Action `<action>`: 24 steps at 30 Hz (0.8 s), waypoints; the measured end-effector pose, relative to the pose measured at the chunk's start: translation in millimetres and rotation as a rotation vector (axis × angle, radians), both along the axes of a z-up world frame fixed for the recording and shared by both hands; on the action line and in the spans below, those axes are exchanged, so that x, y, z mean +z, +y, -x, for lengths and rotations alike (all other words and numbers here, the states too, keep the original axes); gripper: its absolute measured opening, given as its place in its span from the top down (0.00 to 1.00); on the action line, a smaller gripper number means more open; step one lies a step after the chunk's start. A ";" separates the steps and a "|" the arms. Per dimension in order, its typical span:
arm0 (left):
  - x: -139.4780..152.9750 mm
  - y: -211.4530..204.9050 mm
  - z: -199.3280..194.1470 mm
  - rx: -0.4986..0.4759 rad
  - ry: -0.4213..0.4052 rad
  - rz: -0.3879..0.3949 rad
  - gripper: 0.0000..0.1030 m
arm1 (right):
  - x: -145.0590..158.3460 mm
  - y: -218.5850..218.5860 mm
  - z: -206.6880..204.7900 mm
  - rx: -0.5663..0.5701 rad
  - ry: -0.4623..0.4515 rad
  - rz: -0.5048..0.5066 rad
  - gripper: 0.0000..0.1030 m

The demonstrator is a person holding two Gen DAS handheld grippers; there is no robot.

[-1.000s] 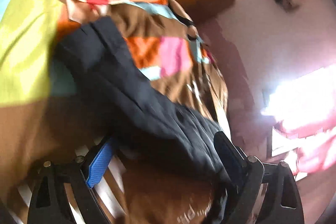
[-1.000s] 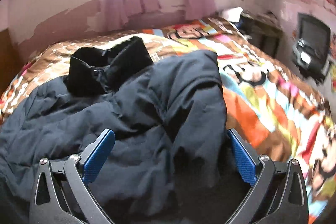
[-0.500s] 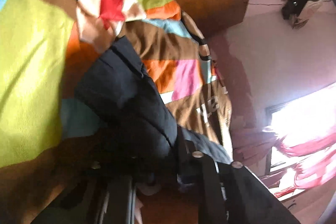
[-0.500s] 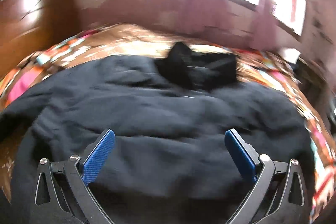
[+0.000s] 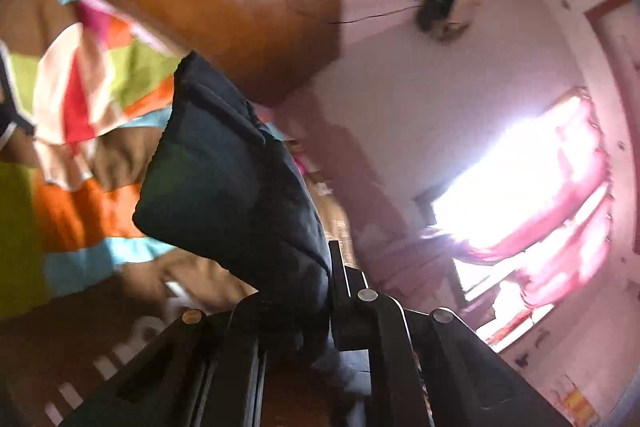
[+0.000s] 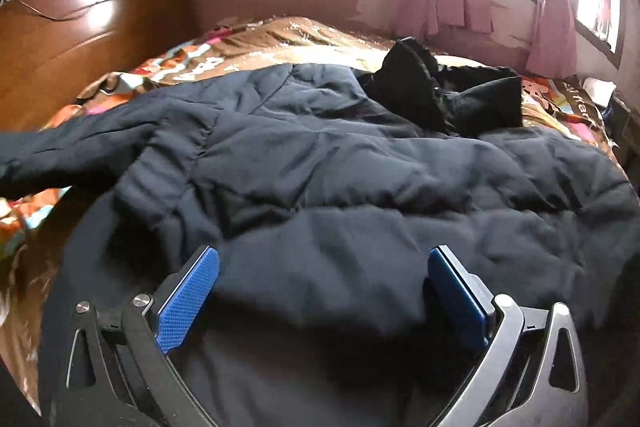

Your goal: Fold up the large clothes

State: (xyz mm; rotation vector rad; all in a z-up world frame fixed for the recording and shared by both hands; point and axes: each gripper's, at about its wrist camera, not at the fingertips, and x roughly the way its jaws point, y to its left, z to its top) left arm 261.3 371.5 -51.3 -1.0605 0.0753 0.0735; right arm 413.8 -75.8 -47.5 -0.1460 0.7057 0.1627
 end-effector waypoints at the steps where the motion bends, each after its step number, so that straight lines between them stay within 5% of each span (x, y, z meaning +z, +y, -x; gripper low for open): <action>1: 11.0 -8.5 1.3 -0.017 -0.022 -0.025 0.92 | 2.4 -6.4 8.5 0.010 -0.004 0.002 0.01; 7: 69.9 -80.2 -5.9 -0.219 -0.108 -0.178 0.92 | 20.6 -55.9 58.0 0.089 -0.051 0.047 0.01; 13: 110.1 -165.5 -33.2 -0.454 -0.152 -0.300 0.92 | 43.5 -110.8 83.8 0.047 -0.124 0.039 0.01; 19: 119.6 -257.1 -59.8 -0.639 -0.074 -0.456 0.92 | 53.5 -170.2 103.8 -0.034 -0.164 -0.032 0.01; 24: 102.7 -320.2 -76.7 -0.761 -0.015 -0.504 0.92 | 78.8 -230.7 129.7 -0.086 -0.266 -0.246 0.01</action>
